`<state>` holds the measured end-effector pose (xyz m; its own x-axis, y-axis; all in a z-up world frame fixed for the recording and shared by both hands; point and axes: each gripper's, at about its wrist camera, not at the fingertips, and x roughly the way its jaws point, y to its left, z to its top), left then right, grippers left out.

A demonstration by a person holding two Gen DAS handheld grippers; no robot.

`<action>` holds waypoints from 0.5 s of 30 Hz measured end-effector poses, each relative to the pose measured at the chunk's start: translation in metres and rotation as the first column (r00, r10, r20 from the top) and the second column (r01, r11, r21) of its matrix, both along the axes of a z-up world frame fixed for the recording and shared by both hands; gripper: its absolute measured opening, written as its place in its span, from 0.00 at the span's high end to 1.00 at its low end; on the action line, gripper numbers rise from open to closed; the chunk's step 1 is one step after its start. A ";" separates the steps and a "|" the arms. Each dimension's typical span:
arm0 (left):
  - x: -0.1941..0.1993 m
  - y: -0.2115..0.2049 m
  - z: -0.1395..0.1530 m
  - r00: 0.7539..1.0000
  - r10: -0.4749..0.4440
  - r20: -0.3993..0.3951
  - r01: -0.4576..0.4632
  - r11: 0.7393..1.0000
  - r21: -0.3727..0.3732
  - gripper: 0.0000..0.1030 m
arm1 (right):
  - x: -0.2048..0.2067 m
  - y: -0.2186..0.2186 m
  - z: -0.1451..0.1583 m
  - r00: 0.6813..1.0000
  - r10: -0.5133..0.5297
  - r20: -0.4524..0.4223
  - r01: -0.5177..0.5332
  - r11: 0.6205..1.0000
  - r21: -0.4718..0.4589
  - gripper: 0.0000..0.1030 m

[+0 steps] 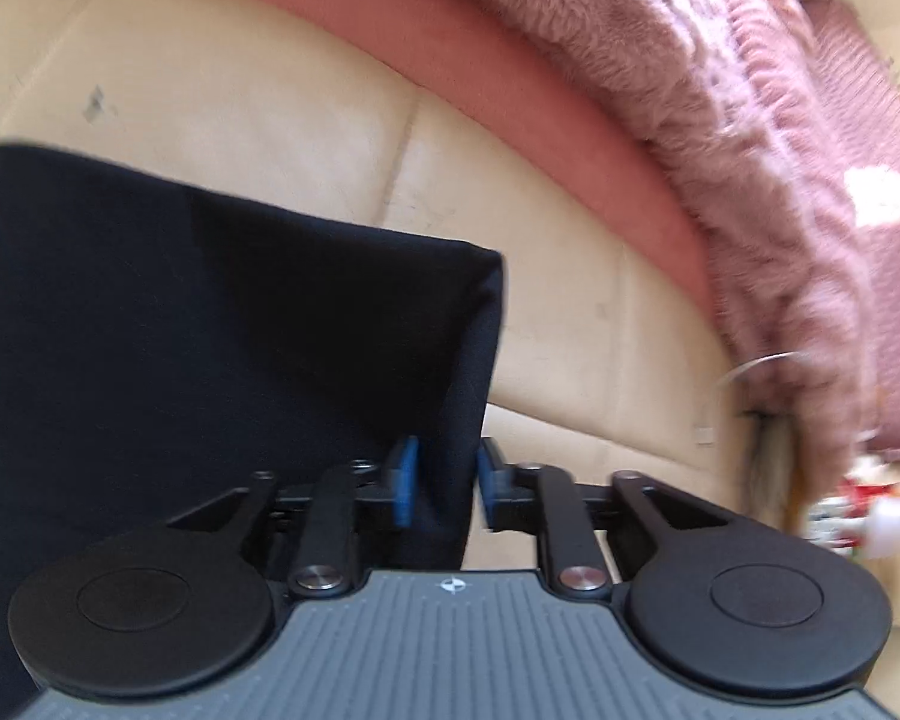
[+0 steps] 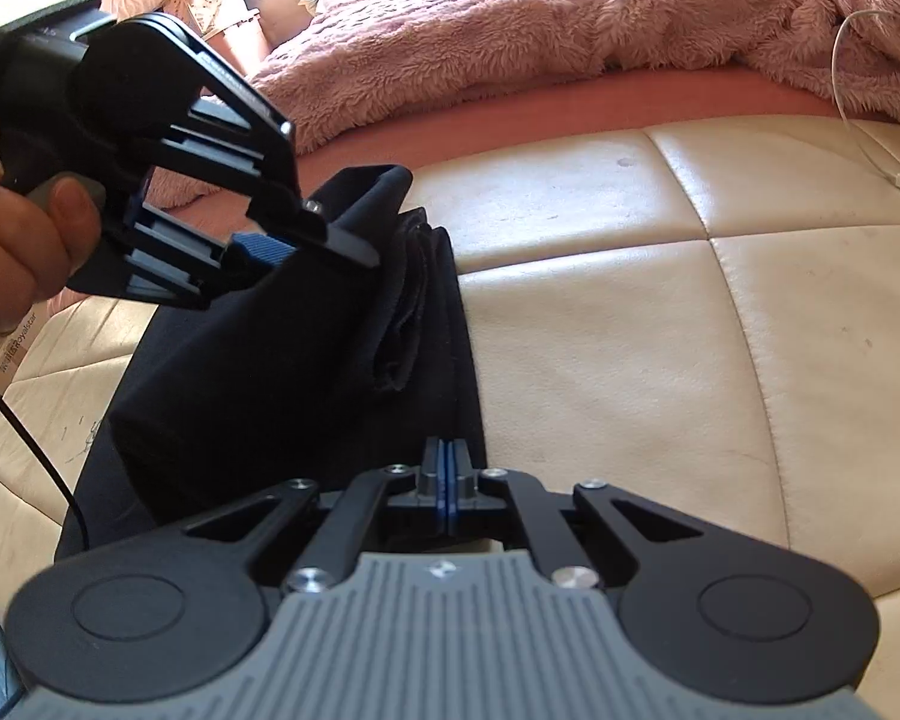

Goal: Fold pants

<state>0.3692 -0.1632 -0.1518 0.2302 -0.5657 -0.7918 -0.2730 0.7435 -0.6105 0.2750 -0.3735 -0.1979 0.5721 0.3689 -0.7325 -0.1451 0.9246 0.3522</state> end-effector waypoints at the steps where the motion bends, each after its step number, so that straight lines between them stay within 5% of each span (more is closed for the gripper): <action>1: 0.000 0.001 0.000 1.000 0.001 0.002 -0.001 0.999 -0.047 0.76 | 0.000 0.000 0.001 1.000 0.001 0.000 -0.001 1.000 -0.004 1.00; 4: -0.003 0.007 0.008 1.000 -0.002 0.021 0.005 0.993 -0.114 0.76 | -0.001 0.001 0.006 1.000 -0.007 0.001 0.007 1.000 -0.023 1.00; 11: -0.031 0.048 0.050 0.973 -0.097 0.211 0.091 0.995 0.040 0.75 | -0.016 -0.012 0.043 0.997 -0.051 0.049 0.053 0.998 -0.024 0.94; 15: -0.051 0.079 0.057 0.951 -0.142 0.276 0.097 0.981 0.169 0.75 | -0.025 0.000 0.058 0.998 -0.014 0.064 0.015 1.000 -0.021 0.66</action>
